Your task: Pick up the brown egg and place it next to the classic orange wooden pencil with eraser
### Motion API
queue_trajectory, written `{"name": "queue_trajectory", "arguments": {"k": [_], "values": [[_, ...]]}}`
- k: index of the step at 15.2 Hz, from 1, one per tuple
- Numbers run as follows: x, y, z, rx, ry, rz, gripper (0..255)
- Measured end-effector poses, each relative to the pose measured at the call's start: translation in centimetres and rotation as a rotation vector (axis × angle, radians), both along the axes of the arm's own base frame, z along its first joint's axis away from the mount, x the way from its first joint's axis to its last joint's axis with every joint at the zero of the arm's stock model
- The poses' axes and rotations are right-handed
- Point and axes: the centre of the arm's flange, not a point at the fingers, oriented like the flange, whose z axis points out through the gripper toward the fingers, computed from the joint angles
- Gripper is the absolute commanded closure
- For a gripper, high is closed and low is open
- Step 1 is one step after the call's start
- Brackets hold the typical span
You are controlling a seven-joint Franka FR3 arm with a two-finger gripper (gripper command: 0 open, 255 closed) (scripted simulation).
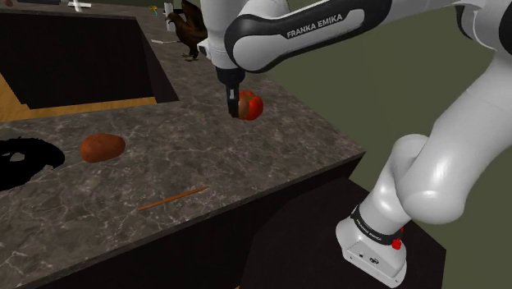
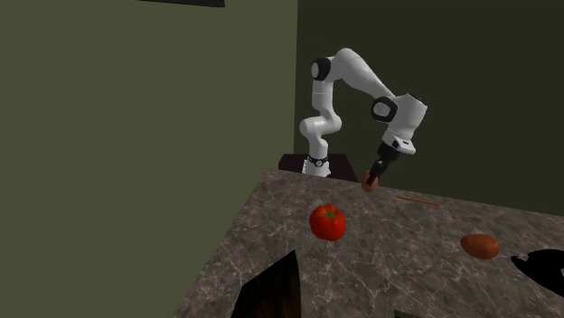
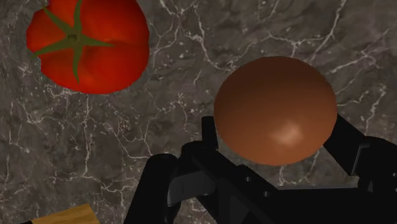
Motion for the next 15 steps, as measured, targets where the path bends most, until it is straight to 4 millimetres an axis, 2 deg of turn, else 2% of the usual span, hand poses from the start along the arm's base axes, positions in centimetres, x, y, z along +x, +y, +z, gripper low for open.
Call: {"name": "queue_trajectory", "arguments": {"k": [12, 15], "values": [[-1.2, 15.7, 0.1, 0.000, 0.000, 0.000, 255], [-1.3, 17.0, -1.2, 0.000, 0.000, -0.001, 255]]}}
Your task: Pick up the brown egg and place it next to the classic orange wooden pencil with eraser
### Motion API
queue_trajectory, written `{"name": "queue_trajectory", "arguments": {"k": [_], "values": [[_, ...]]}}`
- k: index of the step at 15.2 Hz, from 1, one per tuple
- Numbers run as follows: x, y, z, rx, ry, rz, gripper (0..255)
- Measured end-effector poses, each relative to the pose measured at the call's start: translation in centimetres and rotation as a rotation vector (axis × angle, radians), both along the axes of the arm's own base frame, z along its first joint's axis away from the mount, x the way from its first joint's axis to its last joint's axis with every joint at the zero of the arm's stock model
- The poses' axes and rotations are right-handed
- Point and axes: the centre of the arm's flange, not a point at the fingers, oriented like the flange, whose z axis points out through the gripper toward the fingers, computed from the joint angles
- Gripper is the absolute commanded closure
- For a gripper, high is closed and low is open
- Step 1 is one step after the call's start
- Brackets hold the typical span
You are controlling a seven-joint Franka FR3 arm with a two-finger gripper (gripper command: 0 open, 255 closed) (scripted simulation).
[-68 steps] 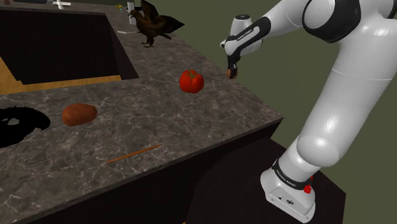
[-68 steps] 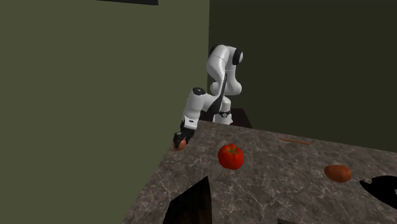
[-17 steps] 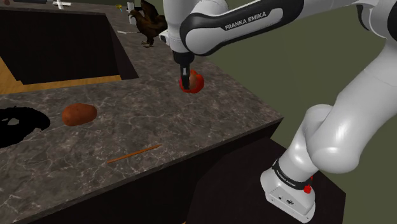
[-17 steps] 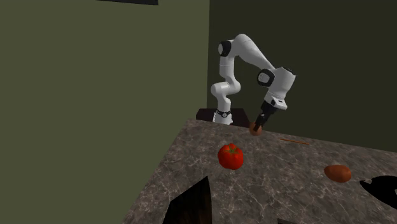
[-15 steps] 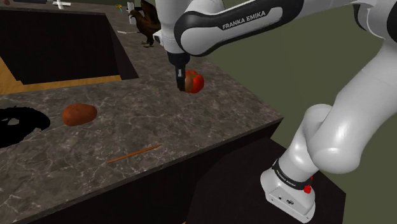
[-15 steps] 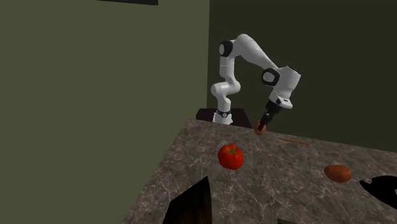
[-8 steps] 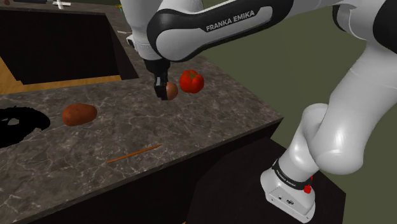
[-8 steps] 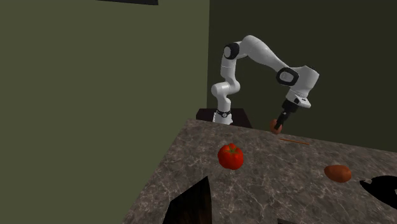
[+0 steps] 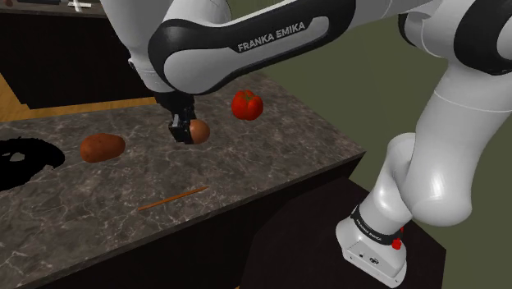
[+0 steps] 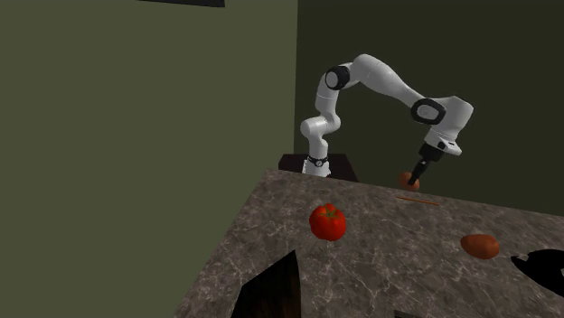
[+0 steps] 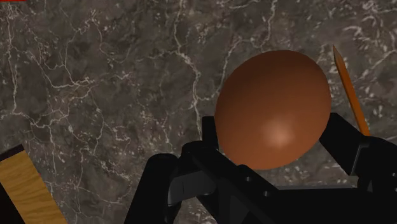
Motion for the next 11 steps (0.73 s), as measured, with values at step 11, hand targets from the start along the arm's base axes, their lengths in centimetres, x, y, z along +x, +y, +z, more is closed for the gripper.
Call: {"name": "queue_trajectory", "arguments": {"k": [11], "values": [[-0.1, 0.0, -5.8, 0.000, 0.000, -0.001, 255]]}}
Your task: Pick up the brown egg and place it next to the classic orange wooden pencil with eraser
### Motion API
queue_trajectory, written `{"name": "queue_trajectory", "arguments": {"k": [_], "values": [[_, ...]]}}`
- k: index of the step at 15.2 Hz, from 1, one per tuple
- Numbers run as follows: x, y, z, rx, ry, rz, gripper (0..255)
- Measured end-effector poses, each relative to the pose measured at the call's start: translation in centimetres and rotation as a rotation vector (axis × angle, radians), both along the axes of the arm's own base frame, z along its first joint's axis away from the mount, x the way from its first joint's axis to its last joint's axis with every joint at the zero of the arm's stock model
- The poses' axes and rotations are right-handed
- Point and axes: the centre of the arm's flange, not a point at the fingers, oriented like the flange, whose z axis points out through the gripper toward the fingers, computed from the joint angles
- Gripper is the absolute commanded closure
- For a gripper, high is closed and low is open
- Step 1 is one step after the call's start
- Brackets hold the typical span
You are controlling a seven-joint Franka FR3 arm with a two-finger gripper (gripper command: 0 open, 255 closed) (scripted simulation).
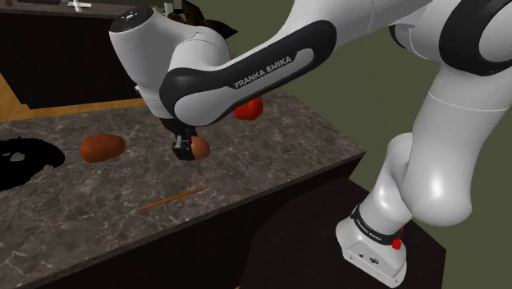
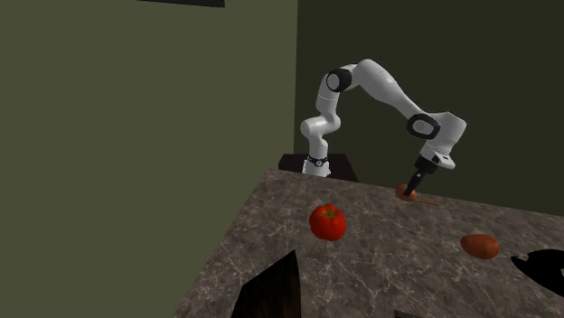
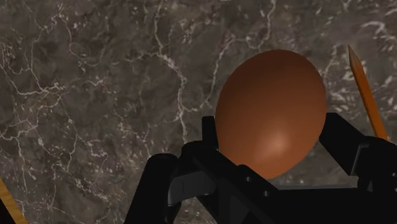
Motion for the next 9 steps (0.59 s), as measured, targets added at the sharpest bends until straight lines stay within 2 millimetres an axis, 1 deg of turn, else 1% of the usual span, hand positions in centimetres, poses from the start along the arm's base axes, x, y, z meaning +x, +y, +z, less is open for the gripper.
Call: {"name": "queue_trajectory", "arguments": {"k": [9], "values": [[-0.1, 0.0, -4.8, 0.000, 0.000, 0.000, 255]]}}
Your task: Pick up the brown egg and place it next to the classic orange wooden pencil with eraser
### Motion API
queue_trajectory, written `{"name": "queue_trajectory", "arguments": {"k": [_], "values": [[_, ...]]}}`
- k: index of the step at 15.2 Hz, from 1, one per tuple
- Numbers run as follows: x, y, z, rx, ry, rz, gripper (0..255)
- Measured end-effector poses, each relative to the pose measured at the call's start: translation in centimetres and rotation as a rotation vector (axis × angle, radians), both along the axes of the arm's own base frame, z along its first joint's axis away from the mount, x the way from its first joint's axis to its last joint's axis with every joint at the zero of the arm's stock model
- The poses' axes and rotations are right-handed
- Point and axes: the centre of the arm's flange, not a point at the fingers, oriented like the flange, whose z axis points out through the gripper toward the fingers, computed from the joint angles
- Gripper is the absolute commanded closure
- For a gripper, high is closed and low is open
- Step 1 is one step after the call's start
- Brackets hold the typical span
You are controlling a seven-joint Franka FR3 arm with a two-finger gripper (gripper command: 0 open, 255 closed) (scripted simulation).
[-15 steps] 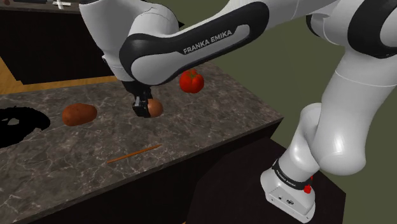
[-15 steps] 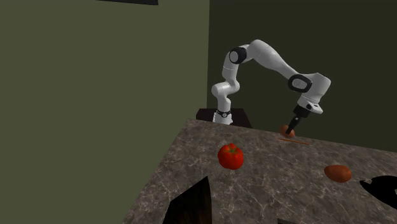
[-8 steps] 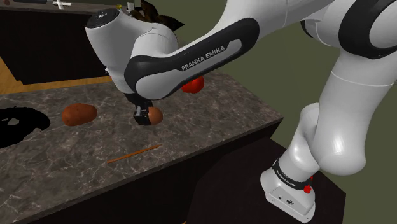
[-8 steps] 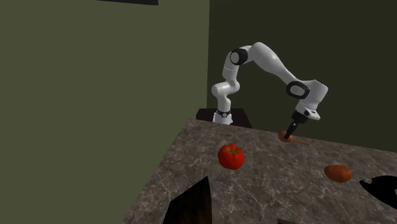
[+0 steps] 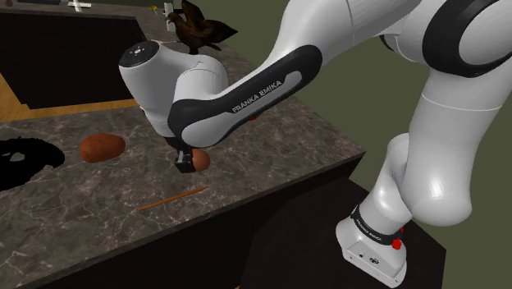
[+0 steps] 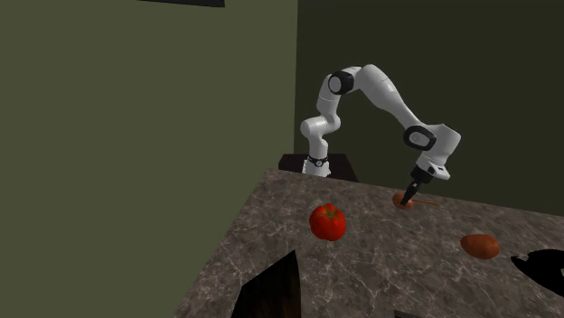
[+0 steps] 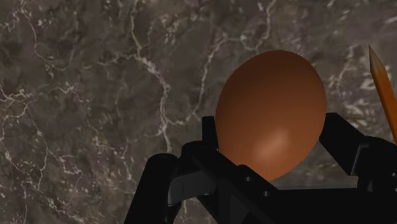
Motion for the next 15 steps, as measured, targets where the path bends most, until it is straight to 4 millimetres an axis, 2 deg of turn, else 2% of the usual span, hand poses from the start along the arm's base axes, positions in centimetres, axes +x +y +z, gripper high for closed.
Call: {"name": "queue_trajectory", "arguments": {"k": [2, 7, 8, 14, 15], "values": [[0.06, 0.02, -0.75, 0.000, 0.000, 0.000, 255], [0.06, 0.05, -1.06, 0.000, 0.000, 0.000, 255], [0.06, 0.05, -1.06, 0.000, 0.000, 0.000, 0], [0.06, 0.05, -1.05, 0.001, -0.001, 0.000, 0], [0.02, 0.23, -0.43, 0.001, -0.001, 0.000, 0]]}}
